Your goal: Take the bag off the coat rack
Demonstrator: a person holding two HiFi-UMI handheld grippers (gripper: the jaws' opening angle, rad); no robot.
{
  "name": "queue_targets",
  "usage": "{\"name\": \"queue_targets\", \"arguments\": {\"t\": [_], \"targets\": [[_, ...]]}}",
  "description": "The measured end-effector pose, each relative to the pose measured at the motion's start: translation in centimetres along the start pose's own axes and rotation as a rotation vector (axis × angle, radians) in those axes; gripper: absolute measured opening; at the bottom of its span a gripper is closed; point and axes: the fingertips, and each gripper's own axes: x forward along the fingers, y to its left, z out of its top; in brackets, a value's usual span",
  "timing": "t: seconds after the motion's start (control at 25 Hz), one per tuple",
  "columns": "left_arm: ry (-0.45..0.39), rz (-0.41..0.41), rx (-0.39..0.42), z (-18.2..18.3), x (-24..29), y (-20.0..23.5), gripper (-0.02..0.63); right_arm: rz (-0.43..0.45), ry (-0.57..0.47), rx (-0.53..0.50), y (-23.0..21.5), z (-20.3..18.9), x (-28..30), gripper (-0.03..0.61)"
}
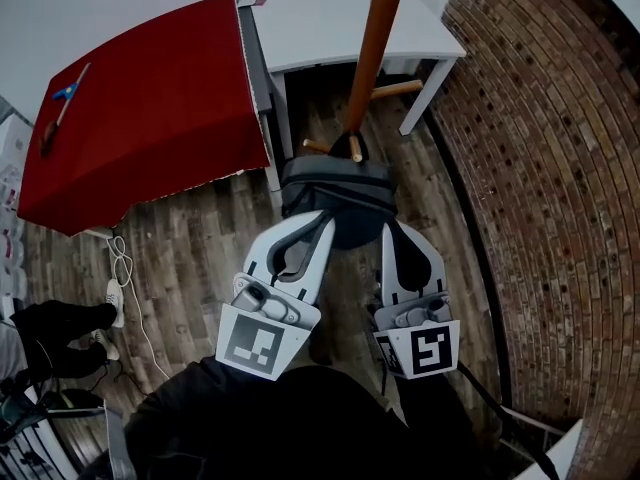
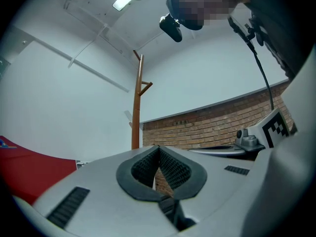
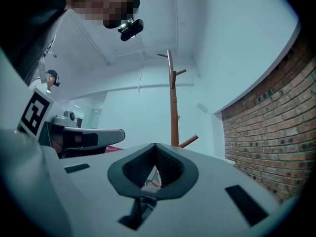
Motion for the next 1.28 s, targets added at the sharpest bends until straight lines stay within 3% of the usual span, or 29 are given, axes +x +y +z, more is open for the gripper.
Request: {"name": "queue_targets", "arguments": {"t": [0.48, 0.84, 1.16, 1.2, 1.28], "targets": [[0.028, -0.022, -0.044, -2.6, 6.6, 3.7, 0.009, -0.05, 0.055, 0.002, -5.3, -3.0, 5.3, 0.003], [0.038, 0.077, -0.034, -6.4, 10.9, 6.5, 0.01, 0.045, 0.057, 0.032, -8.7, -7.5, 9.5, 0.003], [0.04, 0.113, -0.044, -9.7, 12.8, 7.9, 0.012, 0.123, 0.127, 0.004, -9.4, -11.8, 12.1, 0.003], [0.046, 0.111, -0.045, -10.2, 13.0, 8.0, 0.019, 0.143, 0.136, 0.006, -9.1, -12.2, 12.5, 0.011], [0.062, 0.105, -0.055, -11.1, 13.2, 8.5, 0.088, 0.178, 0.161, 0.01, -8.6, -13.2, 13.2, 0.135]]}}
